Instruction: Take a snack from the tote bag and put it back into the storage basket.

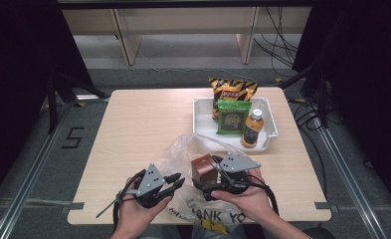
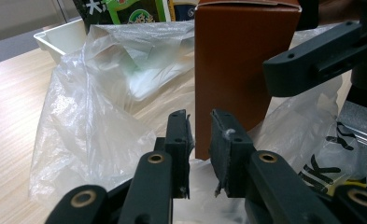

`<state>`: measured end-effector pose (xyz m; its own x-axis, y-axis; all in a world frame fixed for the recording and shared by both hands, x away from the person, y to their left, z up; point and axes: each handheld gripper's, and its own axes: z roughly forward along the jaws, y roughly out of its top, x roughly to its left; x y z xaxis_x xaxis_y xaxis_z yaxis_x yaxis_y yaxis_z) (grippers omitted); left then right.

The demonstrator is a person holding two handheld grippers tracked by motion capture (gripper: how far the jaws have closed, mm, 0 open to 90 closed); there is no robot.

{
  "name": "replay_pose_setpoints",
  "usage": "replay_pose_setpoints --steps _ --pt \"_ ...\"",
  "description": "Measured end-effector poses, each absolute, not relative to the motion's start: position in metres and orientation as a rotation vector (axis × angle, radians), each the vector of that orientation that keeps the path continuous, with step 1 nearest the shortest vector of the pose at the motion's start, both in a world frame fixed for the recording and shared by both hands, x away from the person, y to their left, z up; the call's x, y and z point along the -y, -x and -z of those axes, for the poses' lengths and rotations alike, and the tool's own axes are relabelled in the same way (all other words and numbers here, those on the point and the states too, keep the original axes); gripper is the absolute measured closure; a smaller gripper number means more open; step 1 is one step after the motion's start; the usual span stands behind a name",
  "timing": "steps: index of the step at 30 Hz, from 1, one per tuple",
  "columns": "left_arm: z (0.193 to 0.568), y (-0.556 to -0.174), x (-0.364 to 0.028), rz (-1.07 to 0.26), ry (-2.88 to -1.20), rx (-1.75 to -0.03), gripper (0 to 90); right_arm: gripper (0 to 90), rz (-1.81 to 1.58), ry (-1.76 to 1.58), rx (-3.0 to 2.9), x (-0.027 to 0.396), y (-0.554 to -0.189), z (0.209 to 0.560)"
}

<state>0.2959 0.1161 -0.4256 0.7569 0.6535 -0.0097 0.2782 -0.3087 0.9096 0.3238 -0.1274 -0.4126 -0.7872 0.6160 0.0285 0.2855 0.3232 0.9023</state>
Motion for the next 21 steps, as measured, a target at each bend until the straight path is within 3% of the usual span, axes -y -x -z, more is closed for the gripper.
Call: replay_pose_setpoints --steps 21 --pt "0.433 -0.293 -0.125 -0.433 -1.894 -0.743 75.6 15.2 -1.422 -0.823 -2.246 0.118 -0.322 0.418"
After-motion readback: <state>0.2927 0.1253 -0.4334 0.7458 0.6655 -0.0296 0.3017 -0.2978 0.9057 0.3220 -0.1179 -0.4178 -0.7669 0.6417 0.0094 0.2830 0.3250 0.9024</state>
